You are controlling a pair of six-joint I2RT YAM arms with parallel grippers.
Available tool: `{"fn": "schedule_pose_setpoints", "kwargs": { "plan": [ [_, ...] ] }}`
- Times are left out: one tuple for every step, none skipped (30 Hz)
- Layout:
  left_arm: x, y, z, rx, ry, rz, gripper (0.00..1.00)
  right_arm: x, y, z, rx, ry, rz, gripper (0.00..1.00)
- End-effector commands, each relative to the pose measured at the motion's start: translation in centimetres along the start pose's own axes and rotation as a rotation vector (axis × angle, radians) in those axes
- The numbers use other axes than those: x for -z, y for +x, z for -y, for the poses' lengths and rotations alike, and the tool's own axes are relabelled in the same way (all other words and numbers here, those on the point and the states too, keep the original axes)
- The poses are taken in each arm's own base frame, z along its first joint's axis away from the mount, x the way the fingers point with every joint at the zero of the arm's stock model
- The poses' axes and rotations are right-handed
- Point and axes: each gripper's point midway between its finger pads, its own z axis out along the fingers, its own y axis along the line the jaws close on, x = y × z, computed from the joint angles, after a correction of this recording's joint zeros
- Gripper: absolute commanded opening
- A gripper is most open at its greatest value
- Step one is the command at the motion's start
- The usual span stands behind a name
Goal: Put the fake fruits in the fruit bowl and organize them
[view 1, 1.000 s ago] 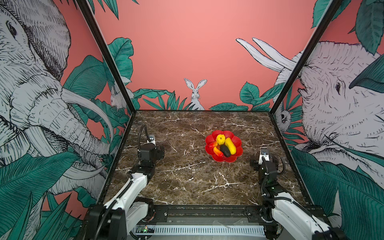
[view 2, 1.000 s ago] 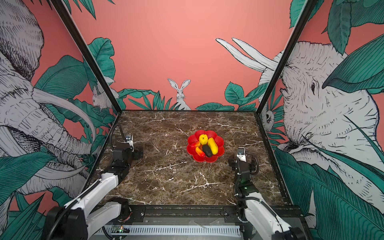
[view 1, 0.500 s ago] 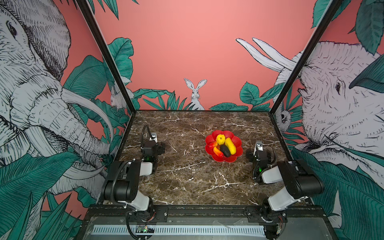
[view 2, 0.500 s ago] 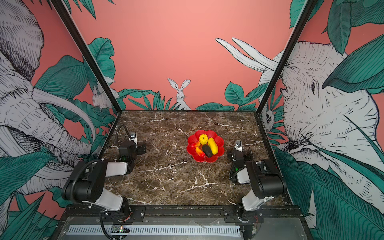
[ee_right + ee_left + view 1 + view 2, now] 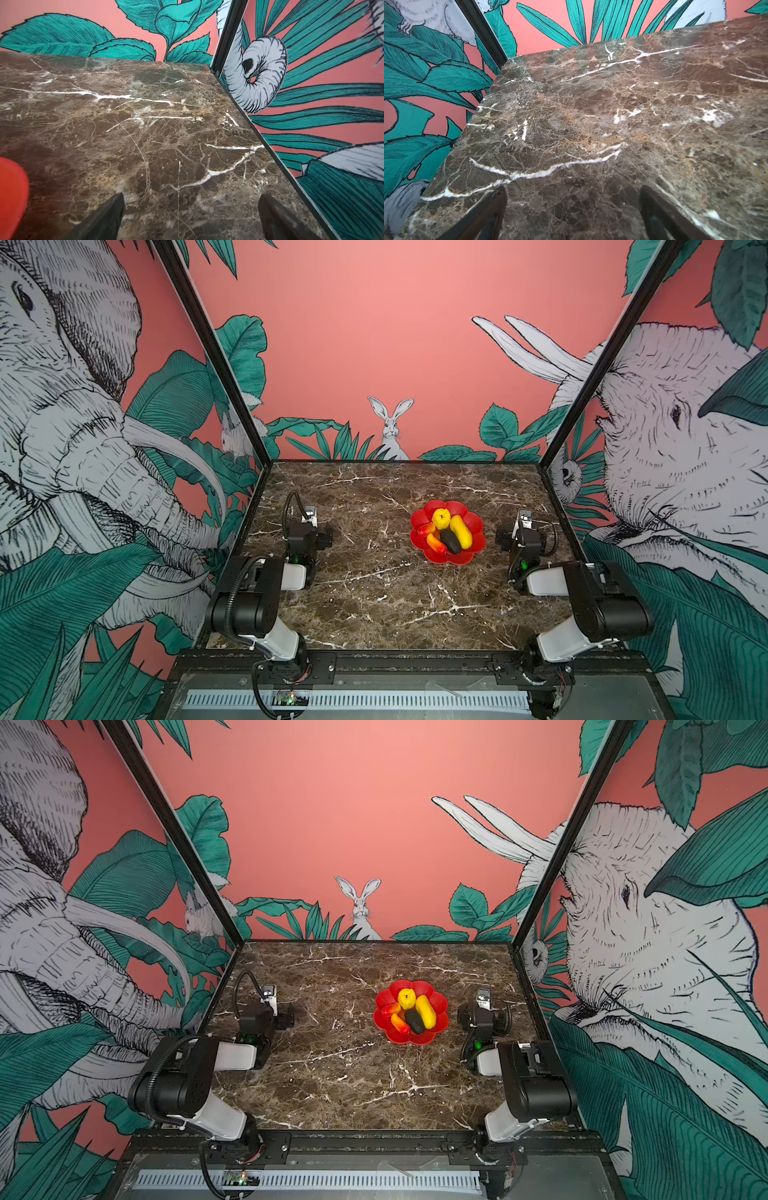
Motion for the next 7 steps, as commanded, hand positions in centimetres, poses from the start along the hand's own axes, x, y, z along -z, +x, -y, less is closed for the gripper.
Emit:
{"fn": "schedule_pose_setpoints", "kwargs": {
  "plan": [
    [0.23, -1.22, -0.35, 0.005, -0.003, 0.043, 1.00, 0.02, -0.74, 0.00, -0.021, -0.001, 0.026, 1.00],
    [0.23, -1.19, -0.36, 0.005, -0.003, 0.042, 1.00, 0.02, -0.63, -0.01, -0.020, -0.002, 0.022, 1.00],
    [0.24, -1.16, -0.32, 0.005, -0.002, 0.041, 1.00, 0.02, -0.62, 0.04, -0.021, -0.001, 0.022, 1.00],
    [0.22, -1.16, -0.34, 0.004, -0.002, 0.041, 1.00, 0.01, -0.63, 0.05, -0.021, 0.000, 0.022, 1.00],
    [0.24, -1.21, -0.35, 0.005, -0.002, 0.042, 1.00, 0.02, -0.60, 0.03, -0.021, -0.001, 0.021, 1.00],
    [0.27, -1.18, -0.34, 0.005, -0.002, 0.043, 1.00, 0.04, -0.64, 0.02, -0.021, -0.001, 0.023, 1.00],
    [0.26, -1.17, -0.36, 0.006, -0.002, 0.042, 1.00, 0.11, -0.64, 0.05, -0.022, -0.001, 0.027, 0.99]
  ]
}}
